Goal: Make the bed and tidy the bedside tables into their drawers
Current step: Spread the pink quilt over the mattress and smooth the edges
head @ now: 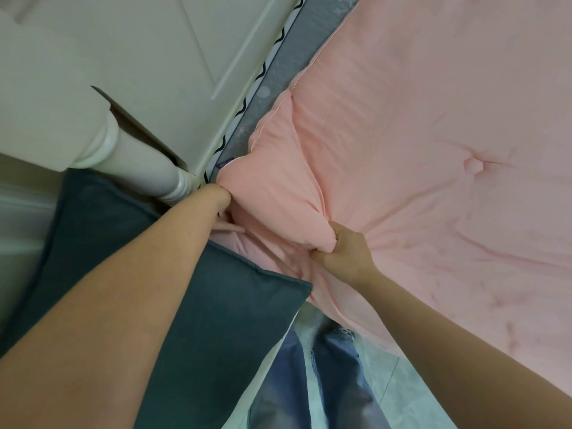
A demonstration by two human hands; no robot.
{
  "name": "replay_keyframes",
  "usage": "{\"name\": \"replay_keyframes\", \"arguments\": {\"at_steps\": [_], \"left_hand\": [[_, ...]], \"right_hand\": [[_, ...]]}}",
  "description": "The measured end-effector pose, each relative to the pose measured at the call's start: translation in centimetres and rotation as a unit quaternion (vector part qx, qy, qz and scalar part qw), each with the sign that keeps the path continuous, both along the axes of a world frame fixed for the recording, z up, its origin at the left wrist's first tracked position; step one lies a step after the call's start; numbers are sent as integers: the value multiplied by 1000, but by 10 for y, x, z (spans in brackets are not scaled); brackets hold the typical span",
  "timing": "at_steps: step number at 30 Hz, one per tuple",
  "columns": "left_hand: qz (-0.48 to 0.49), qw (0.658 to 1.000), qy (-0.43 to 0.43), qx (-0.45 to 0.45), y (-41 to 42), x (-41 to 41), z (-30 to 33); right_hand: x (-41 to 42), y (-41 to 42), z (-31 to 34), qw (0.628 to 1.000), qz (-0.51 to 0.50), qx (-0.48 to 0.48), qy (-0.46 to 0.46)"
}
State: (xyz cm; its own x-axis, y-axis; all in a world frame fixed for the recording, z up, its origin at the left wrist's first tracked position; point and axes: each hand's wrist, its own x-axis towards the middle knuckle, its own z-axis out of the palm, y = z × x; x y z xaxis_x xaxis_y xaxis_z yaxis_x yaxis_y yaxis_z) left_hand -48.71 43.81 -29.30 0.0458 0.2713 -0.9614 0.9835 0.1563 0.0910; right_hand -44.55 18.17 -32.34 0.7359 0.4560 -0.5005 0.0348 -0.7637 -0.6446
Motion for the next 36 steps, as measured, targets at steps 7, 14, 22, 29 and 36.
{"name": "replay_keyframes", "arguments": {"at_steps": [7,14,22,29,36], "left_hand": [[317,948,-34,12,19,-12,-39],[305,909,-145,243,-19,2,4],[-98,859,-178,470,-17,-2,1],[-462,834,22,300,4,-8,-18],[-334,878,-119,321,-6,35,-30]], "right_hand": [[15,20,1,980,152,-122,44],[15,22,2,975,159,-131,79],[2,18,-18,991,38,-109,65],[-3,28,-11,985,115,-52,118],[24,14,-10,987,-130,-97,-4]]}}
